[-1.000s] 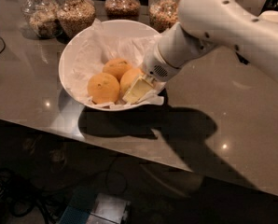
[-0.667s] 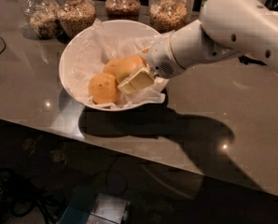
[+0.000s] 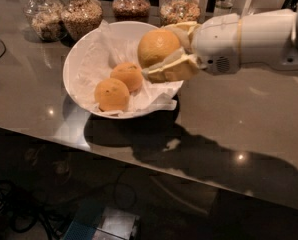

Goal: Pick orange from white bowl

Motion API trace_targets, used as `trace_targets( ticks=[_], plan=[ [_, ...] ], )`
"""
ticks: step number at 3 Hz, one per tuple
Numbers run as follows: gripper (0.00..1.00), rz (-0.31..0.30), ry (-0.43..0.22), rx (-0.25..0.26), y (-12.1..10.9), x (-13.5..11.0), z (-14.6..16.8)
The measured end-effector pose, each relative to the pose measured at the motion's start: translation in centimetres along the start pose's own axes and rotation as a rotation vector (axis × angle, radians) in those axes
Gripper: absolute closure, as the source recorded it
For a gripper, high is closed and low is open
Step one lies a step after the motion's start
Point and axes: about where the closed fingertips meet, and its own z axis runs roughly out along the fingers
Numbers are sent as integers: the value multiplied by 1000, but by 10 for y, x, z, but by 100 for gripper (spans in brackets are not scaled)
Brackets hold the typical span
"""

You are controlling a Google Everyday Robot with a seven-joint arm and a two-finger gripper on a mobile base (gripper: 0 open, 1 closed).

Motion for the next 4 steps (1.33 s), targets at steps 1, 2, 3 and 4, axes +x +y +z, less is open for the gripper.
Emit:
trace_targets(
  ticks=[1, 2, 3, 4],
  plan=[
    [100, -63, -28, 75, 12, -18, -53],
    [100, -100, -30, 152, 25, -29, -92],
    [100, -142, -46, 169, 37, -40, -111],
    [100, -187, -98, 133, 52, -52, -113]
  ],
)
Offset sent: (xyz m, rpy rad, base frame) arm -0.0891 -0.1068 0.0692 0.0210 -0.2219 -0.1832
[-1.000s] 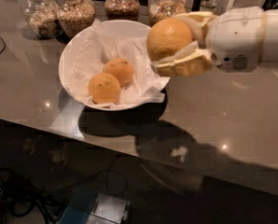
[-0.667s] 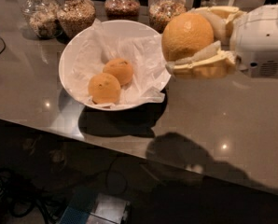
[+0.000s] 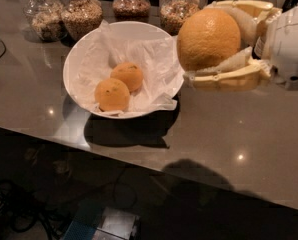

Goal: Pick orange from white bowl

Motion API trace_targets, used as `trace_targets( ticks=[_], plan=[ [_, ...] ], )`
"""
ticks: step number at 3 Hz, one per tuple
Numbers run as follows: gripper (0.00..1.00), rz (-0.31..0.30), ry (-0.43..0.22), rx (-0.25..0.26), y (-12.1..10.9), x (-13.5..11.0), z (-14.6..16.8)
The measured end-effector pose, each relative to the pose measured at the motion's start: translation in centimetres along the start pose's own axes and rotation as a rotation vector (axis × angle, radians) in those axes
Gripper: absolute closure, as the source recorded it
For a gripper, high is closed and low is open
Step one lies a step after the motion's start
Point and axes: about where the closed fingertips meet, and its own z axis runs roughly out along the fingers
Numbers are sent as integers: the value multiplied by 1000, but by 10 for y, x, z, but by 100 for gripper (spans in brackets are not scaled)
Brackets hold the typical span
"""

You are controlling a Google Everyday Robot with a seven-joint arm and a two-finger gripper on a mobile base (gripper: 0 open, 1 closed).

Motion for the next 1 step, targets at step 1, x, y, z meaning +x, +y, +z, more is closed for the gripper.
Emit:
trace_targets(
  ticks=[1],
  plan=[
    [100, -6, -1, -3, 1, -1, 0]
  ],
)
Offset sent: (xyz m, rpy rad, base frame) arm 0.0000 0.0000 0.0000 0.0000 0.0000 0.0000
